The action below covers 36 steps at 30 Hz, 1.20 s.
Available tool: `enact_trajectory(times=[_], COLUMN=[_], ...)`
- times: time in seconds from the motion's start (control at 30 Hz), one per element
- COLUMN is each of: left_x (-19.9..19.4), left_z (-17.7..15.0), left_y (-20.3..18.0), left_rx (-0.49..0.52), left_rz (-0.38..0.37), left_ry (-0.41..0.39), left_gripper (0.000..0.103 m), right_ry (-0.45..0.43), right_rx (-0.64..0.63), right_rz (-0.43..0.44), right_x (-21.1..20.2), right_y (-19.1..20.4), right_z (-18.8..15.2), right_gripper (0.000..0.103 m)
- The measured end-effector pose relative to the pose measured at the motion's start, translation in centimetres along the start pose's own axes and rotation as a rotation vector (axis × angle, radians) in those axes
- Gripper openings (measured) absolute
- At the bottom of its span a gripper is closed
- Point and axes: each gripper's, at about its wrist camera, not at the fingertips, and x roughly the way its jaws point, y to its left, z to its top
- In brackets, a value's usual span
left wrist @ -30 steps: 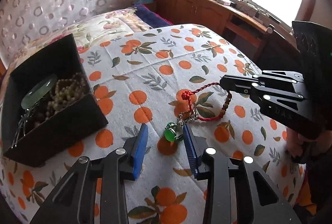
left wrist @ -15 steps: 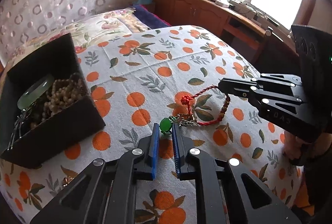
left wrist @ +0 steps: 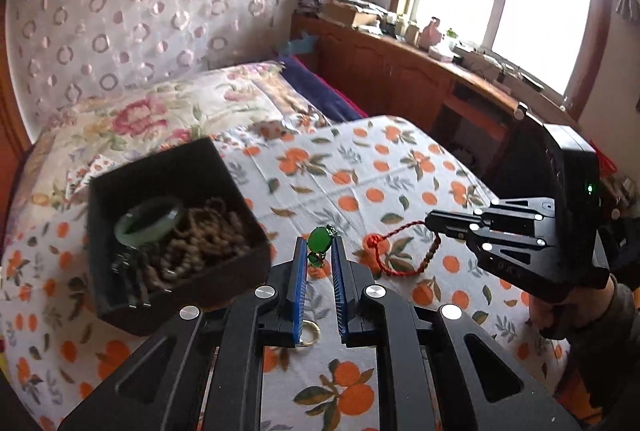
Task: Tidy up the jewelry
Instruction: 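Close the left tool on the green pendant and lift the red bracelet, then carry the red bracelet over the box and open the left tool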
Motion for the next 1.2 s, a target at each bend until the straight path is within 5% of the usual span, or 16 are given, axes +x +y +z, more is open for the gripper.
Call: enact_trajectory(times=[0.73, 1.0, 1.2], left_x=[-6.9, -6.1, -4.9], left_z=[4.9, 5.4, 4.9], left_y=[5.8, 8.8, 10.4], left_rx=[-0.045, -0.089, -0.111], left_rz=[0.115, 0.130, 0.146], left_ry=[-0.188, -0.173, -0.146], left_gripper=[0.011, 0.011, 0.011], right_ry=[-0.149, -0.198, -0.156], right_rx=[-0.138, -0.170, -0.208], right_rz=[0.069, 0.130, 0.174], right_x=[-1.8, -1.5, 1.4], right_y=[5.6, 7.9, 10.8], right_z=[9.4, 12.9, 14.0], right_gripper=[0.002, 0.002, 0.002])
